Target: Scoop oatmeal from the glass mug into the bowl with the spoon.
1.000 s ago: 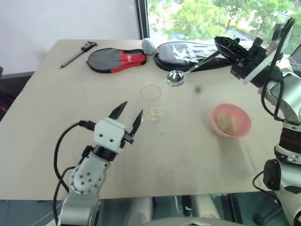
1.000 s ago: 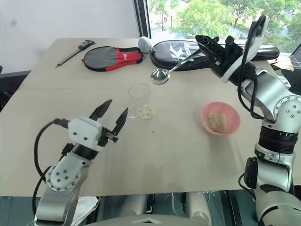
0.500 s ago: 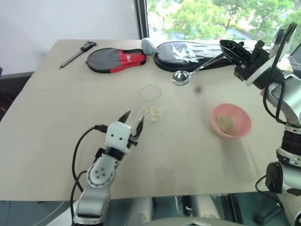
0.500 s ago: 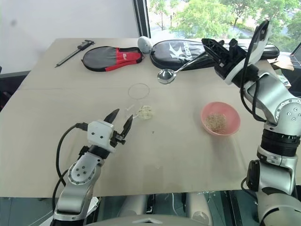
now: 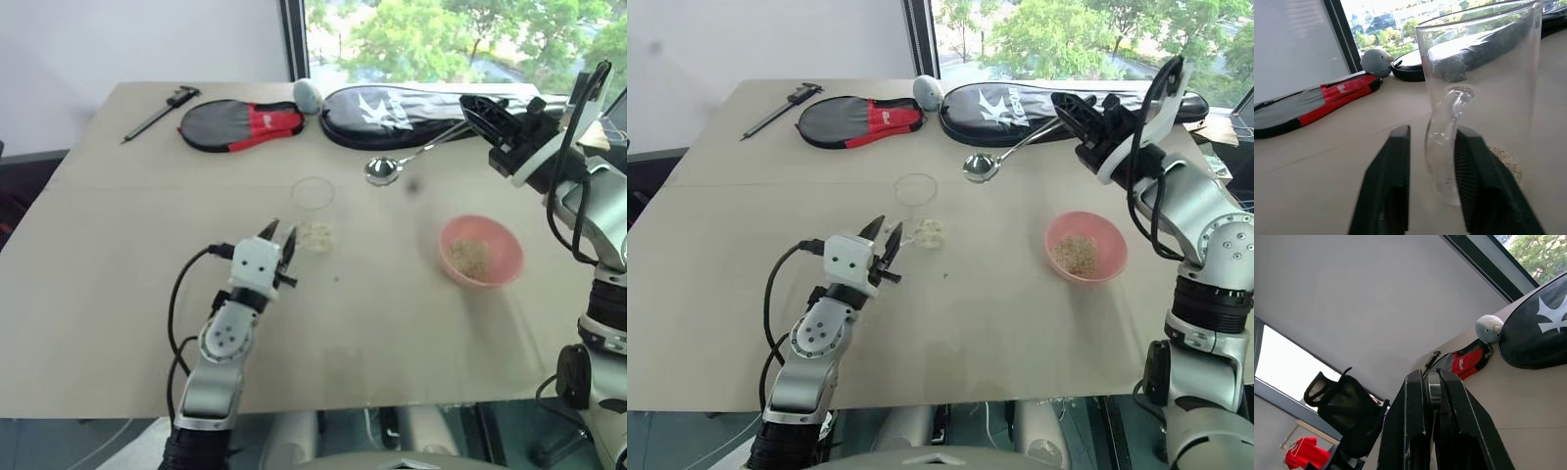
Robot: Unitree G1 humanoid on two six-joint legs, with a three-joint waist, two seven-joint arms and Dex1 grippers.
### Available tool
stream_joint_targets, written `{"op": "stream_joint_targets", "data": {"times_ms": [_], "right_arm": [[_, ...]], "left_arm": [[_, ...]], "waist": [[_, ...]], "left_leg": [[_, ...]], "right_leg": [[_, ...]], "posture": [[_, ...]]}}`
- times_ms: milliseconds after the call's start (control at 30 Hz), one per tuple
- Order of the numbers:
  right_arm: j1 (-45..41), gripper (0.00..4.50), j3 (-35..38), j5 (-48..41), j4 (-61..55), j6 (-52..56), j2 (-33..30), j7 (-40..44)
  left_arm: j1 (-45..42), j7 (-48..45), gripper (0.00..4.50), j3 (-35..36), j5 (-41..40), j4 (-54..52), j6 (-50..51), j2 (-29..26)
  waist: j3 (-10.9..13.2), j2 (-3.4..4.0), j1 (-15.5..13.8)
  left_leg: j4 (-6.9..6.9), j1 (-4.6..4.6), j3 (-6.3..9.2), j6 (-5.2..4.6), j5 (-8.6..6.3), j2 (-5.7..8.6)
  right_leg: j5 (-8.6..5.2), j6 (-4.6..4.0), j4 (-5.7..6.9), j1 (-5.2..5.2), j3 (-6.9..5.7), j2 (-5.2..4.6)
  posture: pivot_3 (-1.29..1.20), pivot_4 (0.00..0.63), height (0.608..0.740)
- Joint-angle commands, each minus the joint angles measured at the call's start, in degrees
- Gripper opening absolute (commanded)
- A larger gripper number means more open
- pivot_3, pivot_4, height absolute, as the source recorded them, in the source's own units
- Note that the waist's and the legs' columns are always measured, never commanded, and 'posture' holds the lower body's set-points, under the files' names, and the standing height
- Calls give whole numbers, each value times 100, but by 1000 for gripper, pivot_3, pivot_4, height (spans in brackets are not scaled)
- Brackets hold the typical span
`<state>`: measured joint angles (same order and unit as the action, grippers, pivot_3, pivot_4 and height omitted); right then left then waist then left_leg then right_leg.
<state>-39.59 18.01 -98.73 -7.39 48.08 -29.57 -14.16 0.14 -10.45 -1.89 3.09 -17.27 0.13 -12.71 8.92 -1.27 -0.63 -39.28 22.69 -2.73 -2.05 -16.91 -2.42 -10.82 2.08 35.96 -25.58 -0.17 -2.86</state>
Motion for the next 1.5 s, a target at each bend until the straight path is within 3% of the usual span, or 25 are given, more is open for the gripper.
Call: {"op": "stream_joint_targets", "data": {"times_ms": [33,333,500,633,733,867,1000,1167,1367,1500], "right_arm": [[-28,0,135,12,-249,-157,-24,59],[-70,0,94,74,-337,-227,24,15],[-199,0,-17,131,-440,-175,24,126],[-362,0,-175,314,-476,-158,51,320],[-455,0,-314,538,-514,-98,4,572],[-508,0,-552,1010,-629,-35,-41,954],[-425,0,-1058,2118,-855,-93,-171,1685],[-294,0,-1182,2830,-849,-148,-240,2307],[-230,0,-1227,3512,-878,-300,-176,2687],[-190,0,-1490,4444,-887,-754,-71,2931]], "left_arm": [[-74,37,77,79,16,-24,-99,-4],[-415,66,77,117,48,256,-76,-36],[-979,-161,77,25,225,760,-523,-370],[-1754,-331,77,-147,668,1685,-1464,-909],[-2313,-174,77,-478,1478,2401,-2488,-1433],[-2948,9,77,-685,1758,3267,-3415,-1619],[-3474,-427,77,-744,1140,4050,-3962,-1441],[-4000,-1216,77,-537,160,4846,-4108,-1238],[-4471,-2020,77,-427,-489,5445,-4293,-1160],[-4662,-2651,77,-369,-970,5636,-4211,-1011]], "waist": [[0,1,7],[0,1,0],[0,1,-5],[0,1,-4],[0,1,-3],[-1,2,-10],[-1,2,-6],[0,2,-11],[0,1,-5],[0,1,16]], "left_leg": [[0,0,0,0,0,0],[-2,0,0,0,0,0],[-3,0,0,0,0,1],[-5,1,0,0,1,2],[-5,1,0,0,0,2],[-3,7,-3,0,0,2],[-3,16,-4,0,0,4],[-4,17,1,0,0,5],[-8,16,2,0,1,6],[-8,16,2,1,1,6]], "right_leg": [[0,0,1,0,0,0],[1,1,2,0,0,1],[1,1,2,0,-1,1],[1,1,5,-2,-2,2],[1,1,5,-3,-2,2],[2,2,-4,-3,-3,-1],[2,4,-7,-8,-6,-7],[3,5,-4,-9,-13,-7],[4,7,-1,-9,-13,-5],[5,8,-2,-9,-13,-3]], "posture": [[0,150,740],[0,150,740],[0,150,740],[0,150,740],[0,150,740],[0,150,740],[0,150,740],[0,150,740],[0,150,740],[0,150,740]]}}
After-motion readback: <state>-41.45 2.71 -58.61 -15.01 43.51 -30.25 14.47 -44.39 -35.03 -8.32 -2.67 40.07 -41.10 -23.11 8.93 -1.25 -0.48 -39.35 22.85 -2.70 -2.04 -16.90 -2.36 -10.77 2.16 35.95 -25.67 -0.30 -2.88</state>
